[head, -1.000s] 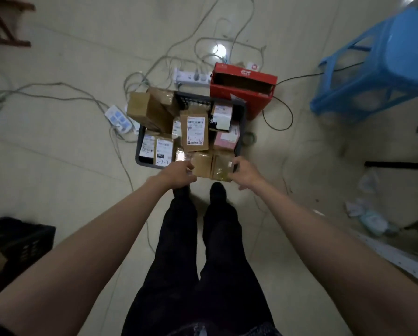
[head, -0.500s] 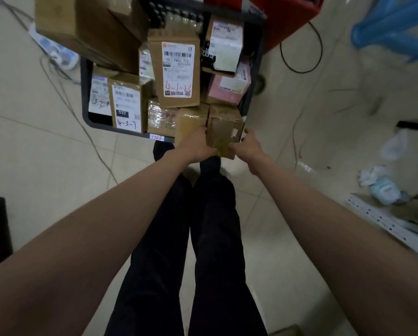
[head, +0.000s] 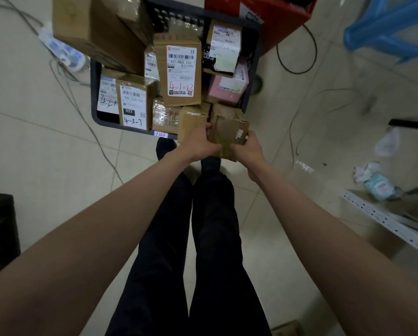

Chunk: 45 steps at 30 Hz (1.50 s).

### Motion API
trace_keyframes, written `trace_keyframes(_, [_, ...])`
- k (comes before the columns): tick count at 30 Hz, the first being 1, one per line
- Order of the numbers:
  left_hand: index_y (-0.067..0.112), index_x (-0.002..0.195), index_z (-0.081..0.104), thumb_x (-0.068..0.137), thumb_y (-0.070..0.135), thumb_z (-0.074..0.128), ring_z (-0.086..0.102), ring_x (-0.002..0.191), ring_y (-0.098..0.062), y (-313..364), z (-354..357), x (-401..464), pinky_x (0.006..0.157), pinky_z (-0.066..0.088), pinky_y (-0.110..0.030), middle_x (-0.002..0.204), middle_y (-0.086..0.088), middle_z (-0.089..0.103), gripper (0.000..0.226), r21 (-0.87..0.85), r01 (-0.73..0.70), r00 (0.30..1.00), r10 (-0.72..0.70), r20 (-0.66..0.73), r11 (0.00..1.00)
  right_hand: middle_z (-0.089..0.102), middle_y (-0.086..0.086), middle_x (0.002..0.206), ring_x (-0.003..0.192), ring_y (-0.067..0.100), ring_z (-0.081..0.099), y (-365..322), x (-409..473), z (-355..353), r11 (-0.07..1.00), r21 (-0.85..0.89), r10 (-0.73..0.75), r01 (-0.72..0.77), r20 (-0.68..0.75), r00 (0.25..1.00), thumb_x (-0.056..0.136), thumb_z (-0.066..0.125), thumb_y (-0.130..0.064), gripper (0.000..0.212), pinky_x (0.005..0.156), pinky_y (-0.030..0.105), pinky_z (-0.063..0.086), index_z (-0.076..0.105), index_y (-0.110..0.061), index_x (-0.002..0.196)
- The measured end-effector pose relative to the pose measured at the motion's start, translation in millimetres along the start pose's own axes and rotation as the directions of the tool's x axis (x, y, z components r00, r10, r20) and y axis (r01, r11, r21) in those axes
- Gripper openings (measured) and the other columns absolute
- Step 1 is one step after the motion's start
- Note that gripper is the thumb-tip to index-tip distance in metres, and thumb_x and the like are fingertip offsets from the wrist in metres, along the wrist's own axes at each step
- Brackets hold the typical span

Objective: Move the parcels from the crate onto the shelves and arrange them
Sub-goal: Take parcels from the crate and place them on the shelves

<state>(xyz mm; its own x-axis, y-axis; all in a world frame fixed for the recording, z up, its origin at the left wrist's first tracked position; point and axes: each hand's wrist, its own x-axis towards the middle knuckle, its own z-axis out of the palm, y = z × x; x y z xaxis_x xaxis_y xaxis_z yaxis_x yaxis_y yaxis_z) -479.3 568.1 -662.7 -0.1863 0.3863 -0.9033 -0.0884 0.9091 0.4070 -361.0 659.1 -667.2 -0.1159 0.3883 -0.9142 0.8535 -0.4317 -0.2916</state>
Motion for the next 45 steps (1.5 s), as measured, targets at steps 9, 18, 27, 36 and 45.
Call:
trace_keyframes(9, [0.012, 0.137, 0.043, 0.082, 0.014, 0.073, 0.055, 0.113, -0.022, 40, -14, -95, 0.092, 0.050, -0.035, 0.128, -0.005, 0.051, 0.063, 0.021, -0.156, 0.985, 0.157, -0.073, 0.988, 0.058, -0.001, 0.122, 0.102, 0.014, 0.061, -22, -87, -40, 0.996, 0.075, -0.055, 0.054, 0.013, 0.998, 0.092, 0.061, -0.027, 0.045, 0.077, 0.030, 0.056, 0.045, -0.018, 0.134])
trace_keyframes(18, [0.017, 0.139, 0.048, 0.086, 0.013, 0.068, 0.046, 0.120, -0.013, 69, -11, -202, 0.101, 0.040, -0.025, 0.134, -0.002, 0.047, 0.057, 0.219, -0.459, 0.868, 0.487, -0.094, 0.861, 0.066, 0.008, 0.125, 0.099, 0.023, 0.072, -19, -182, -76, 0.903, 0.429, -0.062, -0.017, 0.171, 0.983, 0.073, 0.063, -0.077, 0.083, 0.079, 0.040, 0.062, 0.049, -0.025, 0.136])
trace_keyframes(27, [0.026, 0.131, 0.060, 0.093, 0.028, 0.060, 0.041, 0.128, -0.017, 89, -11, -265, 0.106, 0.041, -0.040, 0.136, 0.006, 0.049, 0.038, 0.389, -0.585, 0.755, 0.653, -0.061, 0.712, 0.065, 0.011, 0.125, 0.110, 0.029, 0.066, -17, -242, -94, 0.788, 0.610, -0.037, -0.085, 0.184, 0.982, 0.064, 0.077, -0.068, 0.089, 0.082, 0.049, 0.061, 0.051, -0.024, 0.137])
trace_keyframes(36, [0.029, 0.141, 0.036, 0.076, 0.066, 0.066, 0.054, 0.117, -0.026, 156, -22, -288, 0.098, 0.049, -0.047, 0.135, 0.000, 0.049, 0.081, -0.287, -0.168, 0.983, 0.136, -0.126, 0.943, 0.071, 0.005, 0.119, 0.111, 0.021, 0.065, -27, -291, -132, 0.603, 0.794, -0.219, 0.084, 0.063, 0.974, 0.093, 0.056, -0.051, 0.034, 0.092, 0.034, 0.054, 0.066, -0.031, 0.119])
trace_keyframes(45, [0.027, 0.142, 0.031, 0.076, 0.040, 0.080, 0.063, 0.108, -0.024, 236, 26, -329, 0.069, 0.059, -0.037, 0.123, -0.004, 0.062, 0.083, -0.312, -0.293, 0.938, 0.335, 0.092, 0.904, 0.075, 0.003, 0.101, 0.096, 0.018, 0.071, -19, -348, -155, 0.386, 0.892, -0.320, 0.234, -0.109, 0.941, 0.078, 0.076, -0.056, 0.075, 0.100, 0.040, 0.049, 0.045, -0.027, 0.139])
